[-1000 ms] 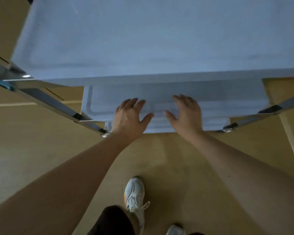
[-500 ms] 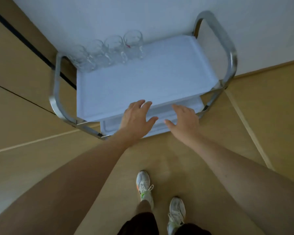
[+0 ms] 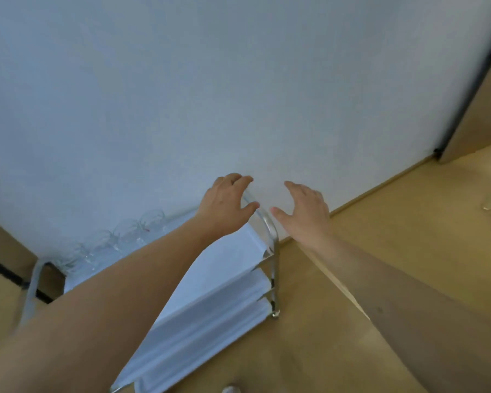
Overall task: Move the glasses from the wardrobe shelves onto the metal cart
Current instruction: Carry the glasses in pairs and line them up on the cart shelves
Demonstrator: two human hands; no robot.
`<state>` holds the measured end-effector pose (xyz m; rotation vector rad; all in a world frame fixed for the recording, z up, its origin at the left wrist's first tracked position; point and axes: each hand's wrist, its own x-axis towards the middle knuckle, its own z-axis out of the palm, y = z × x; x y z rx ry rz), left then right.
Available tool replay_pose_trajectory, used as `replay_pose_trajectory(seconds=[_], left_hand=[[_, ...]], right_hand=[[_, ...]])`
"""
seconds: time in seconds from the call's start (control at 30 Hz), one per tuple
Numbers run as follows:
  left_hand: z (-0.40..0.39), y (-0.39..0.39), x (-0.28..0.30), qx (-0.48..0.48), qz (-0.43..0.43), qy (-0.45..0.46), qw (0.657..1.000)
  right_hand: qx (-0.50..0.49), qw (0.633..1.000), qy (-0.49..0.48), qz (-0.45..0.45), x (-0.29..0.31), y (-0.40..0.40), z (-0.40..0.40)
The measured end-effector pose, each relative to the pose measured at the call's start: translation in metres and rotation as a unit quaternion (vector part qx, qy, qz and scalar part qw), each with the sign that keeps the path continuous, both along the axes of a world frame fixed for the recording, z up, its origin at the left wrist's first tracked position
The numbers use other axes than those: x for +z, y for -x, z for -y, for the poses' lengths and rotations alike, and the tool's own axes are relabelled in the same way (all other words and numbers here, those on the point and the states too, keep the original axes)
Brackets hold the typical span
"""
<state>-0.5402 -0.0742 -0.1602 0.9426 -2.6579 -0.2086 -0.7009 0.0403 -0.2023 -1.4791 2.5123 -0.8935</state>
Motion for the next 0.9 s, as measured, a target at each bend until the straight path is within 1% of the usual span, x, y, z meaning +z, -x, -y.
replay_pose_trajectory(seconds=[0.13, 0.2, 0.3, 0.47, 0.63, 0.77, 0.9], left_hand=[[0.017, 0.070, 0.024, -0.081, 0.003, 0.017, 0.997], [0.025, 0.109, 0.035, -0.119, -0.014, 0.021, 0.993], [0.028, 0.168, 0.048, -0.175, -0.052, -0.002, 0.983], [0.021, 0.254, 0.046, -0.286, -0.054, -0.042, 0.956], [0.005, 0.314, 0.031, -0.381, -0.027, -0.069, 0.922], [-0.020, 0.363, 0.030, -0.429, -0.028, -0.083, 0.899], [-0.056, 0.417, 0.038, -0.467, -0.031, -0.077, 0.880]], right_hand=[[-0.073, 0.997, 0.011, -0.004, 0.017, 0.052, -0.014], [-0.111, 0.994, 0.013, -0.014, 0.025, 0.079, -0.020], [-0.184, 0.982, 0.013, -0.034, 0.040, 0.116, -0.031], [-0.299, 0.953, -0.011, -0.039, 0.052, 0.162, -0.053], [-0.384, 0.921, -0.053, -0.044, 0.050, 0.190, -0.081], [-0.432, 0.897, -0.074, -0.056, 0.055, 0.215, -0.113], [-0.473, 0.877, -0.062, -0.060, 0.063, 0.256, -0.150]])
